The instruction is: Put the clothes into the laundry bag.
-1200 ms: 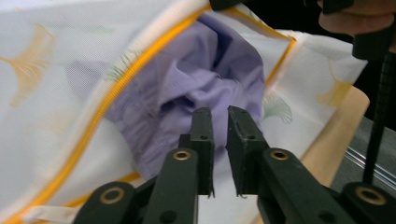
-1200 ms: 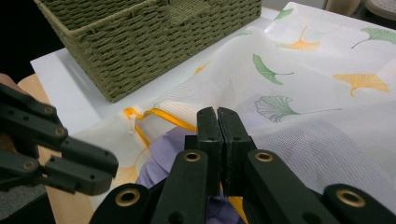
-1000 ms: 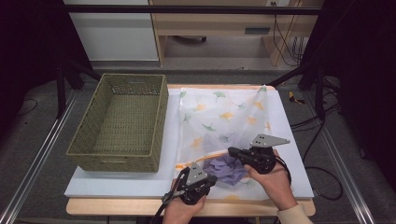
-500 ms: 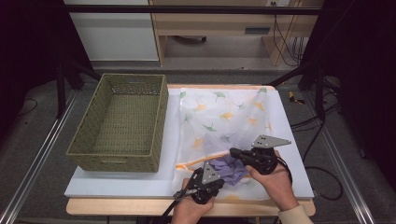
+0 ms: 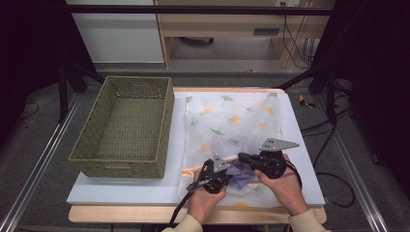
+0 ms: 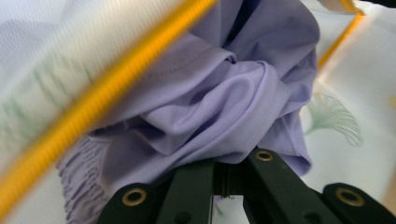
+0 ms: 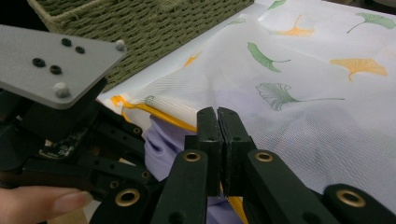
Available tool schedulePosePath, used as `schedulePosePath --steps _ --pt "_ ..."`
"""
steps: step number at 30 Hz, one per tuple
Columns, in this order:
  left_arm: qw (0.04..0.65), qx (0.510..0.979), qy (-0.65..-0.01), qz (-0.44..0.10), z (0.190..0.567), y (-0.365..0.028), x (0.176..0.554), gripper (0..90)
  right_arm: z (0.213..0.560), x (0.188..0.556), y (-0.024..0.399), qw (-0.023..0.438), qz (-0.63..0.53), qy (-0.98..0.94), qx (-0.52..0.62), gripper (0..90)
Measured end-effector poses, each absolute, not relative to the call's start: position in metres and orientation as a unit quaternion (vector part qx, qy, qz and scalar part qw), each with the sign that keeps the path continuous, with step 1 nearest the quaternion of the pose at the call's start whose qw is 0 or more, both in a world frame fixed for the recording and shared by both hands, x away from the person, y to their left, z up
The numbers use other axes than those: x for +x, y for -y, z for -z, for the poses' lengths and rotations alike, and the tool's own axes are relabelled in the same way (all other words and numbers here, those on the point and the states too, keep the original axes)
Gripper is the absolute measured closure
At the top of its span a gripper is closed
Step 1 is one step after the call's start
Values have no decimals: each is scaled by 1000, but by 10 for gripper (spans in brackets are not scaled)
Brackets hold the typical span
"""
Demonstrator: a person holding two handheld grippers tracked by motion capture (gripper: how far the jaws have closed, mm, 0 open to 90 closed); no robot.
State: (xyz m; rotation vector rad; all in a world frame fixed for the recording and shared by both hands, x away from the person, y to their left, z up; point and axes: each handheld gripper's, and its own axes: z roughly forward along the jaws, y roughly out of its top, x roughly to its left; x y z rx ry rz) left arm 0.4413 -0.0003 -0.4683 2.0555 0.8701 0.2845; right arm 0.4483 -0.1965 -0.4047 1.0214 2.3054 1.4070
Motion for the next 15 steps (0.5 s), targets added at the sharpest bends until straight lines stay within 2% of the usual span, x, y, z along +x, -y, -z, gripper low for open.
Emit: schedulePosePath --steps 15 --pt "431 818 -357 -131 471 7 463 899 404 453 199 129 -479 -790 360 890"
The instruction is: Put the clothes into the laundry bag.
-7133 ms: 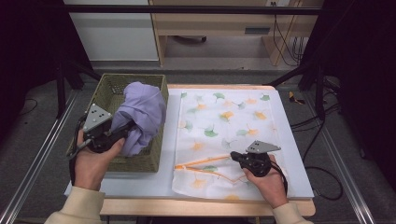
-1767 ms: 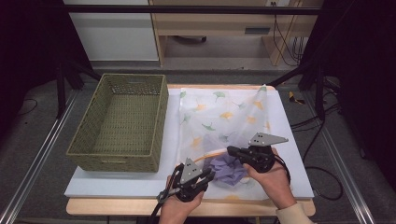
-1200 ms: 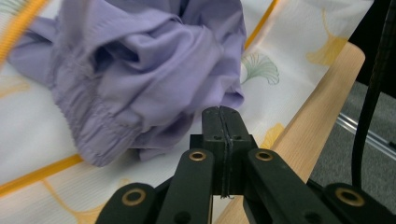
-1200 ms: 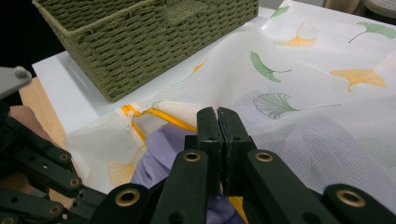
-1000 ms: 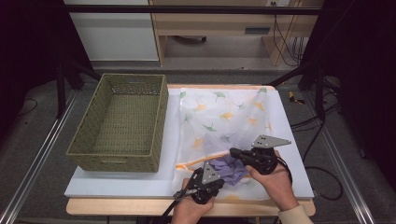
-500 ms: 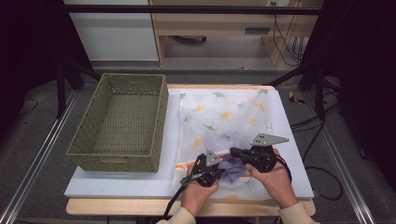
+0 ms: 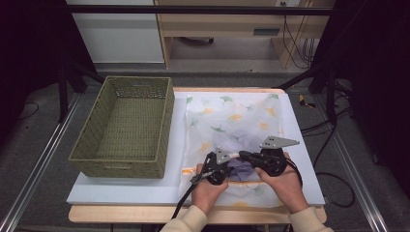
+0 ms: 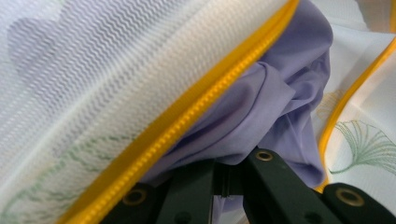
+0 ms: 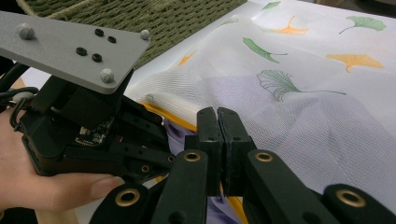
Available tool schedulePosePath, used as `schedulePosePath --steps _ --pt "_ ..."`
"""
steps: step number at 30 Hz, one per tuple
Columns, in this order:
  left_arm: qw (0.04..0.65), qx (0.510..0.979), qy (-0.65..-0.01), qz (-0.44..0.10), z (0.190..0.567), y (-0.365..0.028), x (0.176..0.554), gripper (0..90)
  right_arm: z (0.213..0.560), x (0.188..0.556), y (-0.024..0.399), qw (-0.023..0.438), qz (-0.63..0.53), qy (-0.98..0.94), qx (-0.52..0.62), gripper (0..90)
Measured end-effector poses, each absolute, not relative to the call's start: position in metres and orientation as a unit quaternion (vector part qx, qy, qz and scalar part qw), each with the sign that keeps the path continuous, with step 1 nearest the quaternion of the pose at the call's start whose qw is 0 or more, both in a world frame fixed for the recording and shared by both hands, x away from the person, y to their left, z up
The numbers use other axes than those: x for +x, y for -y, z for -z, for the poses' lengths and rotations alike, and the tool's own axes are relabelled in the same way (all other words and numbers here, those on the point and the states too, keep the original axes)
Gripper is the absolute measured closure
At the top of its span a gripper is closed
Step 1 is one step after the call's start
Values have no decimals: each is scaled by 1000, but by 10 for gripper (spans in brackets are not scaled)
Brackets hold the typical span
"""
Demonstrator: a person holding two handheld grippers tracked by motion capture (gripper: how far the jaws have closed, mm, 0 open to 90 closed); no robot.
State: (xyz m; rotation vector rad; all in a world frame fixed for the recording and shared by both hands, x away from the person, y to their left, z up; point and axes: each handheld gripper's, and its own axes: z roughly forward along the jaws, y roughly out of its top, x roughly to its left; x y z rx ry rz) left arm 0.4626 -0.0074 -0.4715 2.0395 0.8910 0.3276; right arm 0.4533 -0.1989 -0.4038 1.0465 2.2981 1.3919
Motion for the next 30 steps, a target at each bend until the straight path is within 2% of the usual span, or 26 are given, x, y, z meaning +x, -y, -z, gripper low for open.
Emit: schedulePosePath --steps 30 --pt "432 811 -366 -149 469 9 472 899 403 452 198 135 -481 -786 365 890"
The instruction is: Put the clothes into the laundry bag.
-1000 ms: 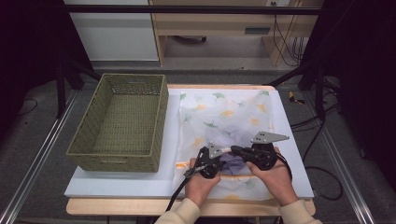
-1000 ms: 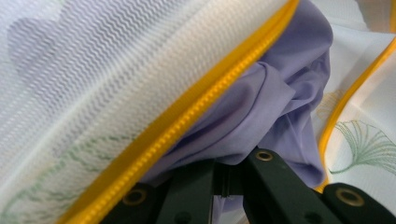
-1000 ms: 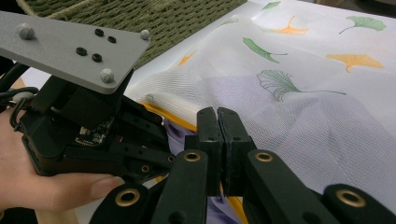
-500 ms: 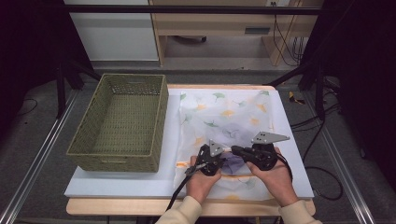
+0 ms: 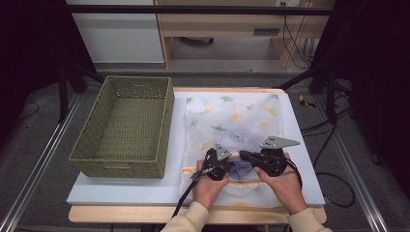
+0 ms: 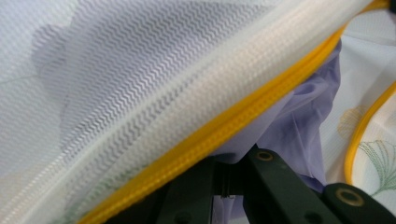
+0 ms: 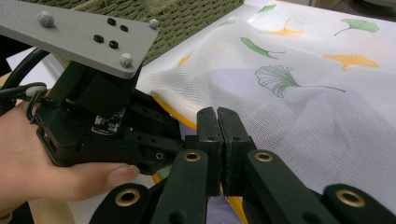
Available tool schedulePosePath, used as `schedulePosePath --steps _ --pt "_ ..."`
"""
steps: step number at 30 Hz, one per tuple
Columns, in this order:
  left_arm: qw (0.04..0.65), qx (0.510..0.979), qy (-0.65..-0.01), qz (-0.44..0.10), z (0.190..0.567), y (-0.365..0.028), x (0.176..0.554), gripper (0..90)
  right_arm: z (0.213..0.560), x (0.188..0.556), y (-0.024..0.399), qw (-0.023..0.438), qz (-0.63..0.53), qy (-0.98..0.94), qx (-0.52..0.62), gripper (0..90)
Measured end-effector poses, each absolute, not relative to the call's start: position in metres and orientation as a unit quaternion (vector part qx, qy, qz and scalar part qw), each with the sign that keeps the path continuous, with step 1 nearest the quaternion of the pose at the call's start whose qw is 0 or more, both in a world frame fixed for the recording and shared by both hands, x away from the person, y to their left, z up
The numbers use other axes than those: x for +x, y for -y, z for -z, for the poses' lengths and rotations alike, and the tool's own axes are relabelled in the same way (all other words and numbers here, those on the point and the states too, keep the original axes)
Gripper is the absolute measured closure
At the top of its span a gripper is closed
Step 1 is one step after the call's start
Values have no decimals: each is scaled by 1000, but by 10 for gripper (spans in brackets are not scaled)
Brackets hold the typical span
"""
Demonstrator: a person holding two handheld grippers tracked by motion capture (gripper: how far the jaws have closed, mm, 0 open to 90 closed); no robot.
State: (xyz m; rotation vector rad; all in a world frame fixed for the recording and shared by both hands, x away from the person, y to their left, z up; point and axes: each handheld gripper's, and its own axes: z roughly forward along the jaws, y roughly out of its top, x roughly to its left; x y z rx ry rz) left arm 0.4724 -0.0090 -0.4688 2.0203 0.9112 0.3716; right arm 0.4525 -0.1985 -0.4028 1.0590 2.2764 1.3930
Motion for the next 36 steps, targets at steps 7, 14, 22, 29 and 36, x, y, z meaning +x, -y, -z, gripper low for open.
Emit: schedulePosePath --steps 7,14,22,29,36 --pt "435 808 -370 -147 470 11 477 899 398 453 198 135 -477 -789 362 890" --pt "434 808 -369 -148 471 14 484 899 397 459 198 135 -475 -791 361 891" --pt "433 808 -369 -153 471 19 491 899 398 463 199 131 -473 -791 365 891" --pt "432 809 -367 -156 471 21 492 899 398 464 201 132 -474 -790 364 891" --pt "431 809 -365 -162 471 21 493 899 397 463 201 133 -473 -792 363 891"
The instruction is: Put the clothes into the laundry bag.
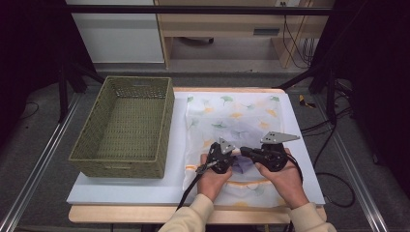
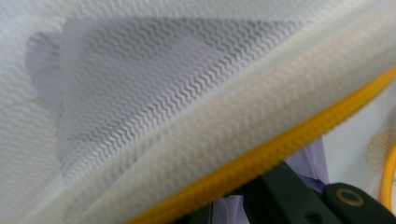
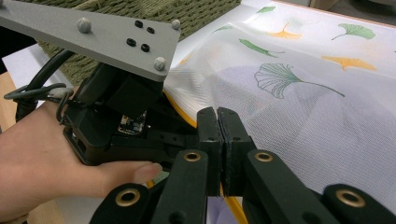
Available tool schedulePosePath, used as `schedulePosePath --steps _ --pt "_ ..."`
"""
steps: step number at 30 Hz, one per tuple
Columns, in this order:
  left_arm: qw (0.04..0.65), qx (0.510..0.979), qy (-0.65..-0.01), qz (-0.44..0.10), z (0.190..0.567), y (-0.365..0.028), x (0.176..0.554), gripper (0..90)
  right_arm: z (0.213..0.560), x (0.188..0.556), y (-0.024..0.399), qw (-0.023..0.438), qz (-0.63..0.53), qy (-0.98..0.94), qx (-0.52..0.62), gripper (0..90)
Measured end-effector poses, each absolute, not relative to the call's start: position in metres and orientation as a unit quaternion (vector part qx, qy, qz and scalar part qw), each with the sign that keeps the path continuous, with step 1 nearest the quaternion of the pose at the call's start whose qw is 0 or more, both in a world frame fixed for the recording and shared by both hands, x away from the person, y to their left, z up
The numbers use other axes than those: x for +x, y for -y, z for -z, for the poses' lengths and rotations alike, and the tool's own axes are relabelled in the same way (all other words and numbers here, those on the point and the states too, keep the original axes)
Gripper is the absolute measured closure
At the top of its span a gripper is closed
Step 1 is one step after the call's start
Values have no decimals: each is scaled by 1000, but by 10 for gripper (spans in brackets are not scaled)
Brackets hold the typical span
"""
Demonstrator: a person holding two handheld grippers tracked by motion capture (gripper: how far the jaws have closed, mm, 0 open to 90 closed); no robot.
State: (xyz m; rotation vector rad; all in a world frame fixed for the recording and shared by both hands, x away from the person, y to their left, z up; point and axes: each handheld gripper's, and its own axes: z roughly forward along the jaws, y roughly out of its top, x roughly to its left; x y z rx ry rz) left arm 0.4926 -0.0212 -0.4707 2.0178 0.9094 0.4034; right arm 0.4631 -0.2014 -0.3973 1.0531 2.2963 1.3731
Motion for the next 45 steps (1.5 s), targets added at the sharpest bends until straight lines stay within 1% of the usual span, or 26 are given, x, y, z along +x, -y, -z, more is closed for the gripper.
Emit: schedulePosePath --steps 31,45 --pt "429 808 -368 -165 471 25 510 898 406 472 205 121 -473 -788 376 891" --pt "422 809 -369 -178 471 26 515 898 408 475 204 119 -474 -784 383 891"
